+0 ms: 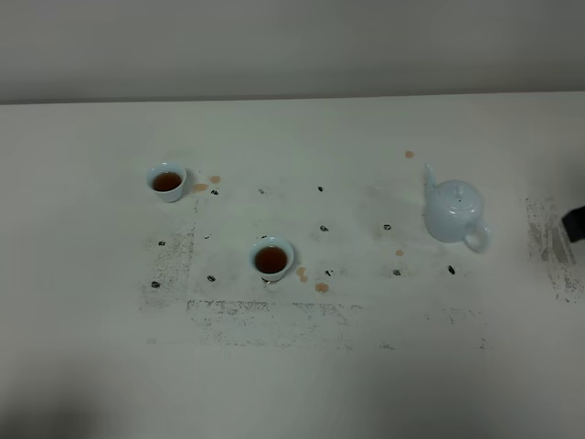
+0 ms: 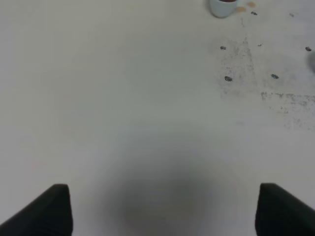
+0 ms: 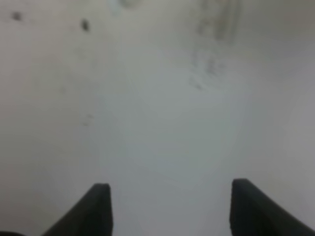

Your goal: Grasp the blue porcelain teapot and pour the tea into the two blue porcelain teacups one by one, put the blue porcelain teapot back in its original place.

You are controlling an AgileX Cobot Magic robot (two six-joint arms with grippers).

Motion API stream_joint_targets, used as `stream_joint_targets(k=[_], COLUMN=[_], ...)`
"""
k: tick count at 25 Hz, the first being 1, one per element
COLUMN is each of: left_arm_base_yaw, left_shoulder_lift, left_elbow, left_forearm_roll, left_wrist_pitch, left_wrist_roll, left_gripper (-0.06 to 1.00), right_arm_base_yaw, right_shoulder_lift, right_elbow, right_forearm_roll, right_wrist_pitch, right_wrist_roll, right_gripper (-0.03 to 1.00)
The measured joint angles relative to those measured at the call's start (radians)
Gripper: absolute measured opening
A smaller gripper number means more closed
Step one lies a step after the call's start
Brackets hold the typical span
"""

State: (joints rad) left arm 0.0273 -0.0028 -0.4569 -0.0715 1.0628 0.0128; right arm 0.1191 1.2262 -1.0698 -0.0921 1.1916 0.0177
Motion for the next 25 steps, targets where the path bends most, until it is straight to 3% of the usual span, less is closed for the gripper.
stream_joint_targets(k=[5, 15, 25], left_arm_base_yaw=[0.0, 0.0, 0.0], left_shoulder_lift=[0.0, 0.0, 0.0], left_elbow=[0.0, 0.0, 0.0], left_forearm_roll=[0.0, 0.0, 0.0], left_wrist_pitch=[0.0, 0.0, -0.001], left_wrist_roll=[0.0, 0.0, 0.0], left_gripper=[0.72, 0.72, 0.72], right_arm_base_yaw=[-0.102, -0.107, -0.107], right_shoulder_lift=[-0.206, -0.706, -1.147], right_elbow=[0.155, 0.511, 0.547], right_forearm_roll=[-0.017, 0.092, 0.085], right_wrist_pitch=[0.002, -0.094, -0.085], right_wrist_roll=[0.015, 0.016, 0.015], right_gripper=[0.5, 0.5, 0.5])
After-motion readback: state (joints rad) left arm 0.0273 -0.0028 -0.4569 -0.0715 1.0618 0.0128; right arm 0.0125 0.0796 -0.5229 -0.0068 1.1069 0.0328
